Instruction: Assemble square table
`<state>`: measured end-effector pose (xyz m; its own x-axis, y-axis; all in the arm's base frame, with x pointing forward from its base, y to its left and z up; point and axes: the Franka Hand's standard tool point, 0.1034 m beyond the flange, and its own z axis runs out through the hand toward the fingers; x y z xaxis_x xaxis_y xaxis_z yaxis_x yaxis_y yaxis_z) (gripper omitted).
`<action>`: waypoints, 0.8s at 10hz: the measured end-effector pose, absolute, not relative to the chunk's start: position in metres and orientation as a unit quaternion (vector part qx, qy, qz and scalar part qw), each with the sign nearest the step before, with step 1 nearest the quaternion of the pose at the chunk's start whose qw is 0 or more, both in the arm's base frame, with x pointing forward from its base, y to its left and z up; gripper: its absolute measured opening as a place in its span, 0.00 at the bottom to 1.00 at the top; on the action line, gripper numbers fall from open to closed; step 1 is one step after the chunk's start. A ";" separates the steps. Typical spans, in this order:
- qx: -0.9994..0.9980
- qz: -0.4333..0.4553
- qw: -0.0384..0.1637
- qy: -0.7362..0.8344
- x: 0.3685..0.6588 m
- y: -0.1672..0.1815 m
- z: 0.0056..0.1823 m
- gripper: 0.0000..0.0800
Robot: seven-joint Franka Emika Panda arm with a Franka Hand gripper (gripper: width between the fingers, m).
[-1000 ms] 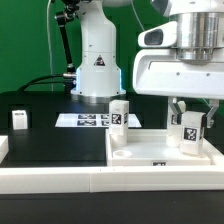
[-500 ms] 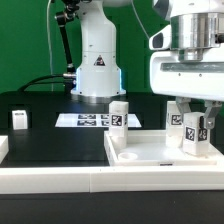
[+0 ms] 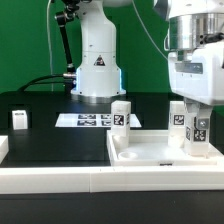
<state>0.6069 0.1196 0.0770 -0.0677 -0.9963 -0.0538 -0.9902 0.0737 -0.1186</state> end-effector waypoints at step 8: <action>-0.547 -0.005 0.081 0.833 0.609 0.121 0.076 0.36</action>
Offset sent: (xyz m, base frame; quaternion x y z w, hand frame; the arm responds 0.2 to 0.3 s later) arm -0.0002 -0.0006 -0.0042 -0.0220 -0.0086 0.1520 0.9881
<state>0.6087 0.1213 0.0758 -0.3877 -0.9127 -0.1286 -0.9110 0.4007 -0.0976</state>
